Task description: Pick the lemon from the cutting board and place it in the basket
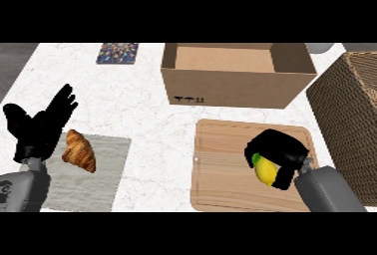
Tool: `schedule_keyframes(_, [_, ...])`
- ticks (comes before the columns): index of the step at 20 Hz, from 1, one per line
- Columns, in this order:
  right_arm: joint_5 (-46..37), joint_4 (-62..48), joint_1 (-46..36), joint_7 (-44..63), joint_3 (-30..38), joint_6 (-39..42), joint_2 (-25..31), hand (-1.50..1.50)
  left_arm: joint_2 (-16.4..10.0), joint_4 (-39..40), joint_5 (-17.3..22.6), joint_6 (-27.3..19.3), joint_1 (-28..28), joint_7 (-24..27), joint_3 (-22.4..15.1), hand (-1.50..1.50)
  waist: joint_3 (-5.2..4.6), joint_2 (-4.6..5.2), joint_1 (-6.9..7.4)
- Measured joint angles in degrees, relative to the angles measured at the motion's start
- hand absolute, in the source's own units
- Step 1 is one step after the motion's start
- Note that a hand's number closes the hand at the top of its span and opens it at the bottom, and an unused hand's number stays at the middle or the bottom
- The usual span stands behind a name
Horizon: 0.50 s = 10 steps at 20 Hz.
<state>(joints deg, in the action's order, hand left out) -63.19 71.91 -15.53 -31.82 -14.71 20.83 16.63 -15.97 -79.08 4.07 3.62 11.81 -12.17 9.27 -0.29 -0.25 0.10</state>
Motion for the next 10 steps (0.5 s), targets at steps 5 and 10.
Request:
schedule_keyframes(5, [-1.5, -1.92, -1.3, 6.47, 3.0, -0.34, -3.35, 1.5, 0.67, -0.84, -0.44, -0.22, -0.87, 0.14, 0.01, 0.0, -0.25, -0.01, 0.04])
schedule_keyframes(10, [1.02, -4.06, -3.04, 26.13, 16.78, -4.49, -9.13, 1.5, 0.52, -1.01, -0.41, -0.65, -1.02, 0.11, 0.52, 0.0, 0.01, 0.47, -1.92])
